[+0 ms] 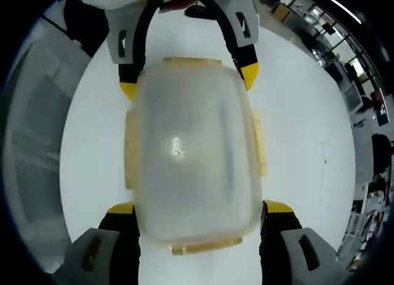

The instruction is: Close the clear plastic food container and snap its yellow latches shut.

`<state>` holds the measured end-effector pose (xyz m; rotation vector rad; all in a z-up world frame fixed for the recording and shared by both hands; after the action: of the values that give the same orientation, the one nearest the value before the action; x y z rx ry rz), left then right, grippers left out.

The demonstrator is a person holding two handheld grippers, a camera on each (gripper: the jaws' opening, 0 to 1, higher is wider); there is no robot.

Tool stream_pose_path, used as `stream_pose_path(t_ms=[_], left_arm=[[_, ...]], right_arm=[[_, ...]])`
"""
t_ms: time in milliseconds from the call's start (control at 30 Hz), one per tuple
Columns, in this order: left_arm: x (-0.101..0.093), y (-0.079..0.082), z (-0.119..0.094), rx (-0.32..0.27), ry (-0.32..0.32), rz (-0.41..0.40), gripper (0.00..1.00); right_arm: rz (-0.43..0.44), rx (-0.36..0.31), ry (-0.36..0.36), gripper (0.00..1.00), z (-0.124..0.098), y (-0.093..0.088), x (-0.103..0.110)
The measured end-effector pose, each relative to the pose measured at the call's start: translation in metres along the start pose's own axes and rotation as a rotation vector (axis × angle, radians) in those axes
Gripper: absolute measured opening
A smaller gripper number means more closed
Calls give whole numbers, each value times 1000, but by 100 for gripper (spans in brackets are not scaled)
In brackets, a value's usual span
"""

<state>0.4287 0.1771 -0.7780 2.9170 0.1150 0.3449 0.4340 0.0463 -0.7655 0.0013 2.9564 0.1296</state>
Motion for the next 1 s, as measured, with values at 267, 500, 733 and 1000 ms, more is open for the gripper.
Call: stream_pose_path(t_ms=[267, 500, 733, 1000], left_arm=[[10, 2, 2, 7, -1, 0, 87], [17, 2, 4, 3, 1, -2, 87], [22, 3, 5, 6, 0, 4, 87], [21, 3, 5, 3, 7, -5, 86]], right_arm=[[-3, 8, -2, 80, 2, 0, -10], [-2, 15, -4, 81, 3, -1, -17], [6, 9, -5, 81, 4, -1, -22], [9, 15, -16, 81, 5, -1, -21]])
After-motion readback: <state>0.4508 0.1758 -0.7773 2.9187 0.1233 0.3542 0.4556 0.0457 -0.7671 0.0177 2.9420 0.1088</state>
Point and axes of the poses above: the point that each gripper's makers call its tool centre point, and the gripper's own axes: z roughly forward along the fingers, x roughly to its left, y roughly out of its top, the point moved 6 cm from there along -z, roughly backward along the fingers, and after that the axes turned 7 degrees about x, right-handed, at the moved point
